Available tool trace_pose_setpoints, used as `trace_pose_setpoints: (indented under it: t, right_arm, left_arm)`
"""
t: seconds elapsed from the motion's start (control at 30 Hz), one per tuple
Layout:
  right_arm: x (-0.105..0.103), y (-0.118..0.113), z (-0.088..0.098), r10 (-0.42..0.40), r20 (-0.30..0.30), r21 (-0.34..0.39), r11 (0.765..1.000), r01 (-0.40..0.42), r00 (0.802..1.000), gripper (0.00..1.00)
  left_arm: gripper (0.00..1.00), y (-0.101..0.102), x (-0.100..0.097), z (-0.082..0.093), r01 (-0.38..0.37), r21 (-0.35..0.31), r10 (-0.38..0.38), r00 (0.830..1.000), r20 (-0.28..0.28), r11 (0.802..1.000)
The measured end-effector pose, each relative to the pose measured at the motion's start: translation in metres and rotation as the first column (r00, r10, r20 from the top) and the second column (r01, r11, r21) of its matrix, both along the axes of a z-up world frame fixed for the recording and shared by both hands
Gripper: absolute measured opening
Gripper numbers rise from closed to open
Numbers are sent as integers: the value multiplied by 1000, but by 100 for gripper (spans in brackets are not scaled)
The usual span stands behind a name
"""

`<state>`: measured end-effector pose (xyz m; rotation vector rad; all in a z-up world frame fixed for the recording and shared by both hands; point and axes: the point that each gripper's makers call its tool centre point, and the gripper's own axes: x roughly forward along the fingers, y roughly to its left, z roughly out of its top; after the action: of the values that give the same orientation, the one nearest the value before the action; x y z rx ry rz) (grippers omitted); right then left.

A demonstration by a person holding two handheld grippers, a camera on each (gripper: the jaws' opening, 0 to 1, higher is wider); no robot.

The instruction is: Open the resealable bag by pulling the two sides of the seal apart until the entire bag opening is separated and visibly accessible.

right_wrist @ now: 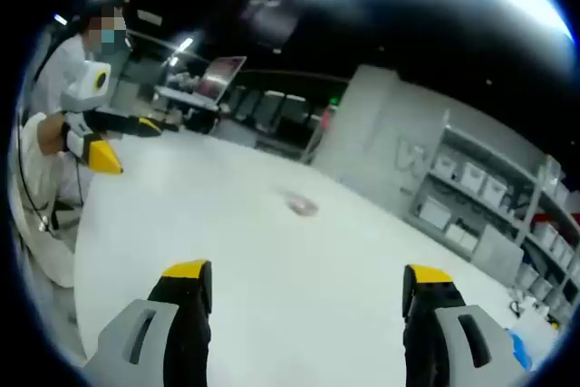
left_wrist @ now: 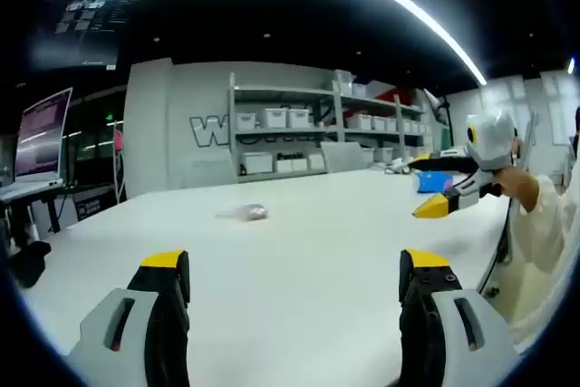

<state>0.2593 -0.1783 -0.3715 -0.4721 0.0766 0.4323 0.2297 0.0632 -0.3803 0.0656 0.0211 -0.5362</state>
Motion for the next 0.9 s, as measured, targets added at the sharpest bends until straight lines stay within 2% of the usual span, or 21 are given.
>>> trace_pose_setpoints:
  t: [0.9]
  right_arm:
    - [-3, 2, -2, 8, -4, -23, 1000, -8, 1000, 87]
  left_arm:
    - [95, 0, -1, -3, -3, 11, 3, 1000, -6, 1000]
